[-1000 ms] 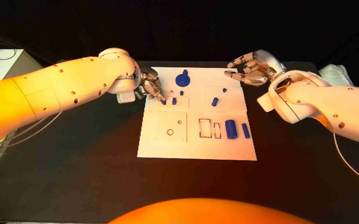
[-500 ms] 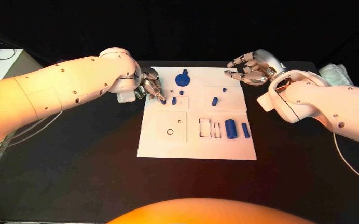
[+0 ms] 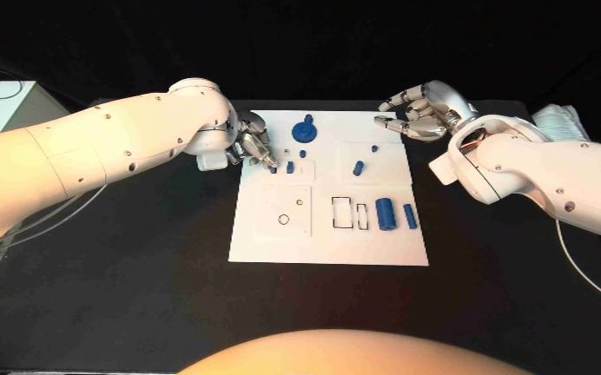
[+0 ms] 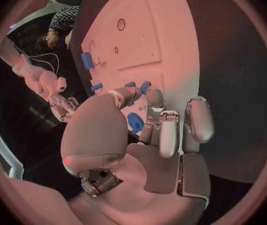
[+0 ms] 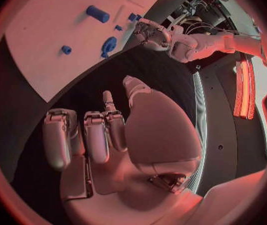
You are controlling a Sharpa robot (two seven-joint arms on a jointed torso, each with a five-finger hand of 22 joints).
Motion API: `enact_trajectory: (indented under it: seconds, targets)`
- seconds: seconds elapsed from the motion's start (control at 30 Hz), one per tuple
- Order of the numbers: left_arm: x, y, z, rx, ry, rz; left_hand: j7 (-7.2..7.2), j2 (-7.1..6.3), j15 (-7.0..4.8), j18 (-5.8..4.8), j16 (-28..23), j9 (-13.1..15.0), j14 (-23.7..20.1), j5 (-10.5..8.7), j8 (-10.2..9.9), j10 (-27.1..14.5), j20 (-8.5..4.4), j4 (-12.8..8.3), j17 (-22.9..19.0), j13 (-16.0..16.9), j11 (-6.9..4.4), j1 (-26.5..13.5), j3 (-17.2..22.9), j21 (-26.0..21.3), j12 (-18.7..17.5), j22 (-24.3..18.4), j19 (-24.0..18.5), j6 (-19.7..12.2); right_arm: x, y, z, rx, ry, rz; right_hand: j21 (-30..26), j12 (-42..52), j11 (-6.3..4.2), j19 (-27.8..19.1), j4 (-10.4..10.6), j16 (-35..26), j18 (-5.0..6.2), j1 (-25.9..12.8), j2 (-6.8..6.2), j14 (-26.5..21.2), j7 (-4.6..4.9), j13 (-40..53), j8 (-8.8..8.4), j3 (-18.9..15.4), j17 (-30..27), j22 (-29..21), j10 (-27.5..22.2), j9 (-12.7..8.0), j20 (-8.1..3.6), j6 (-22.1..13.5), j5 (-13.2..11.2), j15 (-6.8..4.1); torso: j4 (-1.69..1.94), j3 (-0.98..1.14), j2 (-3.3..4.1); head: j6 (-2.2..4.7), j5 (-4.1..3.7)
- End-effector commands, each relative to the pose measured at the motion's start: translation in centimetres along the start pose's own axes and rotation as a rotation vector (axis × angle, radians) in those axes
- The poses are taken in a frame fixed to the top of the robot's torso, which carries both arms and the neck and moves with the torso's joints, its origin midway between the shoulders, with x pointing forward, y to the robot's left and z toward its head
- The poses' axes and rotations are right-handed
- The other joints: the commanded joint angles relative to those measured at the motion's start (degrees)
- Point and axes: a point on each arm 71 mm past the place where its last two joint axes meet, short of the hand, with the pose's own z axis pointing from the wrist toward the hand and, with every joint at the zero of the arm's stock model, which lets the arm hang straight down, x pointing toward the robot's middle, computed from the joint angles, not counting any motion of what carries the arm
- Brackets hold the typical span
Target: Assemble the parts on the task board
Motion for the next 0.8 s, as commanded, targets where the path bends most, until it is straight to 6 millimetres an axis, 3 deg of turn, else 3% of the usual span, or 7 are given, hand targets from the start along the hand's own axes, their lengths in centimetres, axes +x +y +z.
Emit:
enact_trajectory:
  seconds: [0.03,0.67,0.7,0.8]
  targets:
    - [0.77,-0.22,0.24,-0.005,0.050,0.028,-0.08,0.37,-0.36,-0.54,0.26,-0.09,5.96,0.25,-0.06,0.13,-0.15,-10.58,14.81,0.07,-0.27,0.23,10.63,0.33,0.10,0.01,0.37,0.48,0.14,0.14,0.02,-0.015,0.012,-0.004,-0.19,0.06,-0.26,3.29,0.16,-0.12,1.14,-0.48,-0.12,4.56,-0.31,10.78,0.36,0.34,9.16,11.16,1.48,-0.07,-0.29,0.28,0.19,-0.21,0.04,0.01,-0.05,-0.13,0.02]
    - [1.01,-0.17,0.85,-0.035,0.050,0.021,-0.08,0.56,-0.27,-0.40,-0.28,-0.08,5.51,-0.42,-0.21,-0.21,-0.10,-9.58,13.57,-0.76,-0.19,-1.48,9.60,-0.09,-0.74,-0.68,-0.20,-0.17,0.18,0.14,0.03,-0.016,0.012,-0.004,-0.19,0.06,-0.26,3.29,0.16,-0.12,1.14,-0.48,-0.12,4.56,-0.31,10.78,0.36,0.34,9.16,11.16,1.48,-0.07,-0.29,0.28,0.19,-0.21,0.04,0.01,-0.09,-0.30,-0.13]
    - [0.97,-0.09,0.88,-0.039,0.048,0.020,-0.37,0.70,-0.30,-0.29,-0.58,0.18,5.25,-1.30,-0.04,-0.51,-0.07,-8.94,12.90,-1.26,-0.36,-2.37,7.32,-0.49,-1.10,-1.20,-0.65,-0.97,0.17,0.14,0.03,-0.016,0.012,-0.004,-0.19,0.06,-0.26,3.29,0.16,-0.12,1.14,-0.48,-0.12,4.56,-0.31,10.78,0.36,0.34,9.16,11.16,1.48,-0.07,-0.29,0.28,0.19,-0.21,0.04,0.02,-0.11,-0.30,-0.15]
    - [0.88,0.05,0.92,-0.046,0.043,0.016,-0.63,1.26,-0.42,-0.22,-0.79,0.20,5.07,-1.61,0.01,-1.02,-0.16,-7.65,12.48,-1.49,-0.41,-3.46,4.79,-0.82,-1.30,-1.56,-0.94,-1.28,0.17,0.13,0.03,-0.016,0.012,-0.004,-0.19,0.06,-0.26,3.29,0.16,-0.12,1.14,-0.48,-0.12,4.56,-0.31,10.78,0.36,0.34,9.16,11.16,1.48,-0.07,-0.29,0.28,0.19,-0.21,0.05,-0.03,-0.09,-0.30,-0.17]
